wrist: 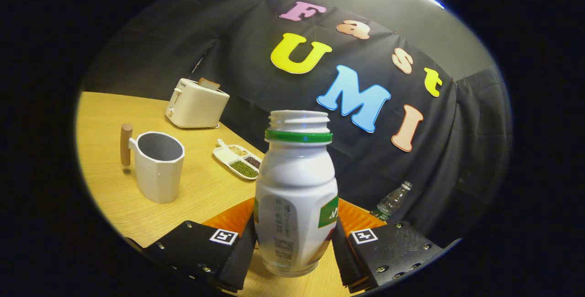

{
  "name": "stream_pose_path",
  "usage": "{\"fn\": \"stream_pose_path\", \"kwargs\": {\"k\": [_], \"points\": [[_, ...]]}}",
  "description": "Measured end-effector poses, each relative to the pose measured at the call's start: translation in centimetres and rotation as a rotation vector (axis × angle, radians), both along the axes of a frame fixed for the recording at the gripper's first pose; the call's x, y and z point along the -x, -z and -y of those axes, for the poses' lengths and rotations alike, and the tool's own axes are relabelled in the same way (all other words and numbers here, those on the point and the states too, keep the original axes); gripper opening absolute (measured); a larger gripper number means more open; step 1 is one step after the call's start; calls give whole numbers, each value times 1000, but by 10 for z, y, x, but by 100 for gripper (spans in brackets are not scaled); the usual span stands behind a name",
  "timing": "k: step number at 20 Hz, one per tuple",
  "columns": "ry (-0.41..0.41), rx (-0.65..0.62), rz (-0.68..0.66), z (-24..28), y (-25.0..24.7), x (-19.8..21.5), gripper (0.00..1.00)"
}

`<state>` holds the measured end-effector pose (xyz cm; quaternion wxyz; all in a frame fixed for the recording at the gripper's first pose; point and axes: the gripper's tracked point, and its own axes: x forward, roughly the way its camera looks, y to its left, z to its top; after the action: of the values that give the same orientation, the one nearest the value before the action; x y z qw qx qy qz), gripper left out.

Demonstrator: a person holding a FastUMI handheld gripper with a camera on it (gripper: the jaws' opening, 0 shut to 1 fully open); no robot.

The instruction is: Take the bottle from table, then pour the juice into the cup, finally place the bottle on the coaster

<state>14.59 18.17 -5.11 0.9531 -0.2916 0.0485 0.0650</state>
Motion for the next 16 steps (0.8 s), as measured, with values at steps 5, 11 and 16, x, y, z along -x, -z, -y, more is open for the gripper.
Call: {"fn": "stream_pose_path", "kwargs": {"k": [5,11,16], "points": [[-27,94,-13,-13,-1,-8,75],[-73,229,-26,-32,3,-16,75],[-97,299,-40,-41,10,-21,75]]}}
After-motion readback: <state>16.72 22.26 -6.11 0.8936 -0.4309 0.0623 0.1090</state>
